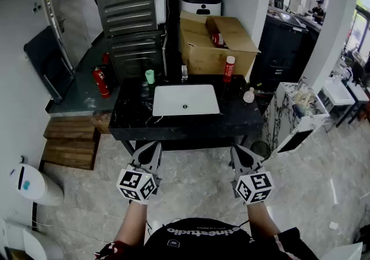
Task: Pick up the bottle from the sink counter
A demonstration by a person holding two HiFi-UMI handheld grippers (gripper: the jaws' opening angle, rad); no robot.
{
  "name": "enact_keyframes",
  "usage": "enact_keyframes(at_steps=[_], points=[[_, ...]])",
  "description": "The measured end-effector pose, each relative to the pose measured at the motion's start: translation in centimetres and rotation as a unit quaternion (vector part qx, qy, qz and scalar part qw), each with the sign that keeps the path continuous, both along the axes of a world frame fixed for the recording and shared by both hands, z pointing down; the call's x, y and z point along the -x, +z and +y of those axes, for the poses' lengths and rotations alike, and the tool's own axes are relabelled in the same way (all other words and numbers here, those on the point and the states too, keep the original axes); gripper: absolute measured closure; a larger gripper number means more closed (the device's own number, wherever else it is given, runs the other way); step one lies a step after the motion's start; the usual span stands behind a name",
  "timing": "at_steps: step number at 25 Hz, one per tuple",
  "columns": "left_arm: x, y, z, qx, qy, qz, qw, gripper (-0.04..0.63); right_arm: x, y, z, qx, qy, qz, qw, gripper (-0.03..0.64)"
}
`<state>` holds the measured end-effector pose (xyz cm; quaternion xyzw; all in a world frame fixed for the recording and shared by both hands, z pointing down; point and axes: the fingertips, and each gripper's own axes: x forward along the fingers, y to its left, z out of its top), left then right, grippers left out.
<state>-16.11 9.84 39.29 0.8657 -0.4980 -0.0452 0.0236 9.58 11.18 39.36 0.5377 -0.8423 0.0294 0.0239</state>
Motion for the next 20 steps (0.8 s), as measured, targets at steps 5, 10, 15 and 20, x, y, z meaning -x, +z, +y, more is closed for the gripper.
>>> enact_keyframes(at_steps=[5, 10, 15, 20], points=[[0.4, -0.4, 0.1, -0.002, -0.001, 0.002, 1.0, 0.581, 0.4, -0.4, 0.1, -0.003, -0.001, 0.0, 1.0, 0.58], [0.7, -0.3, 0.3, -0.004, 0.001, 0.004, 1.0, 0.582, 0.9, -0.4, 0.3, -0.005, -0.001, 0.0, 1.0, 0.58], [1.0, -0.3, 0.3, -0.004, 0.003, 0.005, 1.0, 0.581, 1.2, -0.4, 0.4, -0.003, -0.005, -0.009, 1.0, 0.58], [1.7, -0.2, 0.1, -0.005, 0.007, 0.007, 0.9999, 0.582, 1.9, -0.2, 0.1, 0.001, 0.001, -0.024, 1.0, 0.58]])
